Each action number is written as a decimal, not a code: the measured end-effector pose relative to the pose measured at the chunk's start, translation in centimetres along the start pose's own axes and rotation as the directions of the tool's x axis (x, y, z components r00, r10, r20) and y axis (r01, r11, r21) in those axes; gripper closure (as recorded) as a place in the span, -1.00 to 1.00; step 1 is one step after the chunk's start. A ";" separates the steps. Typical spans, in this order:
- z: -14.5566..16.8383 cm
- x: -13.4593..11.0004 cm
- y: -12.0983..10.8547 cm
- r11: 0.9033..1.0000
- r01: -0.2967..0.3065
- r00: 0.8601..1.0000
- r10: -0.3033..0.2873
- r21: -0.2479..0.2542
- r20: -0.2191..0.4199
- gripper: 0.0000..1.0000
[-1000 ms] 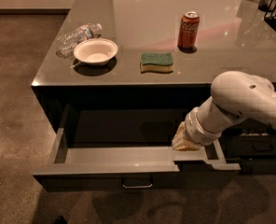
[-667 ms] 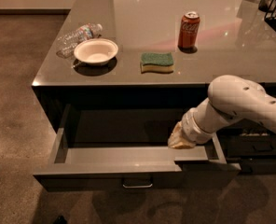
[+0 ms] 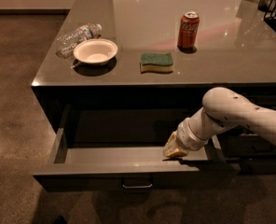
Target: Open top drawer
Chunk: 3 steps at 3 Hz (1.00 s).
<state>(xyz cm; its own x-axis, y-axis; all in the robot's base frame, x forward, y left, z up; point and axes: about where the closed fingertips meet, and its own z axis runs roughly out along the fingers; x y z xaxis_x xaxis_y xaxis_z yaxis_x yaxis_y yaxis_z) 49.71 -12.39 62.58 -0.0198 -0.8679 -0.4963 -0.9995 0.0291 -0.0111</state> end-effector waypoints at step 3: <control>0.2 -0.8 3.4 0.989 0.089 0.996 -0.088 -0.122 0.012 1.00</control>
Offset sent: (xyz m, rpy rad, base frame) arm -0.0270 0.0165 0.0042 0.0078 0.0651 0.1800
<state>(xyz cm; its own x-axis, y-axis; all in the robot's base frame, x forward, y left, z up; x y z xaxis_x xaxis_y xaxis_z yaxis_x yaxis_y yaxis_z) 46.31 -11.49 62.78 0.0683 -0.8610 -0.5040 -0.9927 -0.1088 0.0513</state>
